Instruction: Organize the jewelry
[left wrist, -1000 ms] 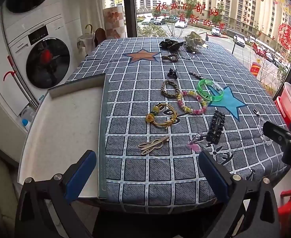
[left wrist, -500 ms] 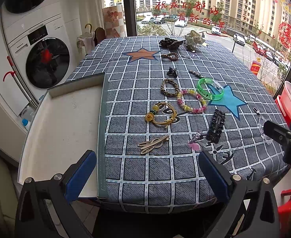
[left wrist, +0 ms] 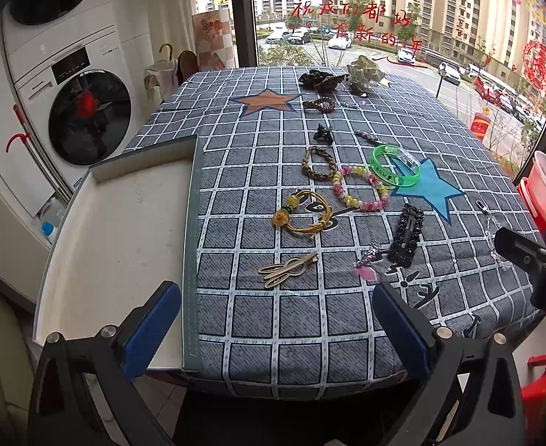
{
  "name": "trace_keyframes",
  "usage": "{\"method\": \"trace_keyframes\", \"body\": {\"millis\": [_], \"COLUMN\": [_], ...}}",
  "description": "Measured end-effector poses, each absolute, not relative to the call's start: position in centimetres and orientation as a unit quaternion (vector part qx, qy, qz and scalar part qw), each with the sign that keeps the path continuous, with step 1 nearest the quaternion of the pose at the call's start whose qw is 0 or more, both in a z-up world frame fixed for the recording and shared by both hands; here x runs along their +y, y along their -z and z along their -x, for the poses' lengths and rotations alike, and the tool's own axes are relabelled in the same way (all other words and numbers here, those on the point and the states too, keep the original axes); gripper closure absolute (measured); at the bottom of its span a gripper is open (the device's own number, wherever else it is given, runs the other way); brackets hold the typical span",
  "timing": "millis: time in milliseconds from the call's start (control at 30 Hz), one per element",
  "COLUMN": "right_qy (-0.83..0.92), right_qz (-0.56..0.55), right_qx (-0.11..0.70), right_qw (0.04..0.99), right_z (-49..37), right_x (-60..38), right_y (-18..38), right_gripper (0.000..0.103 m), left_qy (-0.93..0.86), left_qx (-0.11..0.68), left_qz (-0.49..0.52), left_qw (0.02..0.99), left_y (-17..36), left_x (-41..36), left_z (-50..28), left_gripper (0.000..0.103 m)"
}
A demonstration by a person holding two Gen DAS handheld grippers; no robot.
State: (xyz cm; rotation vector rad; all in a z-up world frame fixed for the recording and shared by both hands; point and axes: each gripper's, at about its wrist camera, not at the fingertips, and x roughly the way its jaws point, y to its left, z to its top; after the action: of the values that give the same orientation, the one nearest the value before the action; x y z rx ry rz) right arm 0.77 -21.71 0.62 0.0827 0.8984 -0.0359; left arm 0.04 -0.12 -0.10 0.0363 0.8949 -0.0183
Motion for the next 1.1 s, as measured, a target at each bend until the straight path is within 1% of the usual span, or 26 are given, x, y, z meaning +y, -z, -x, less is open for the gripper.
{"method": "trace_keyframes", "body": {"millis": [700,933,1100], "right_qy": [0.017,0.017,0.017], "right_qz": [-0.042,-0.043,-0.046], "right_qx": [0.437,0.444,0.446], "right_qw": [0.898,0.895,0.894], "right_z": [-0.5,-0.8,-0.9], "right_x": [-21.8,-21.9,-22.1], "right_y": [-0.2,0.1,0.2], "right_gripper": [0.000,0.000,0.000], "left_qy": [0.008,-0.004,0.003], "left_qx": [0.434,0.460,0.444], "left_qz": [-0.021,-0.048,-0.032], "left_qw": [0.901,0.886,0.895], "left_y": [1.1,1.2,1.3], "left_x": [0.1,-0.2,-0.4], "left_z": [0.5,-0.1,-0.2], "left_gripper": [0.000,0.000,0.000]}}
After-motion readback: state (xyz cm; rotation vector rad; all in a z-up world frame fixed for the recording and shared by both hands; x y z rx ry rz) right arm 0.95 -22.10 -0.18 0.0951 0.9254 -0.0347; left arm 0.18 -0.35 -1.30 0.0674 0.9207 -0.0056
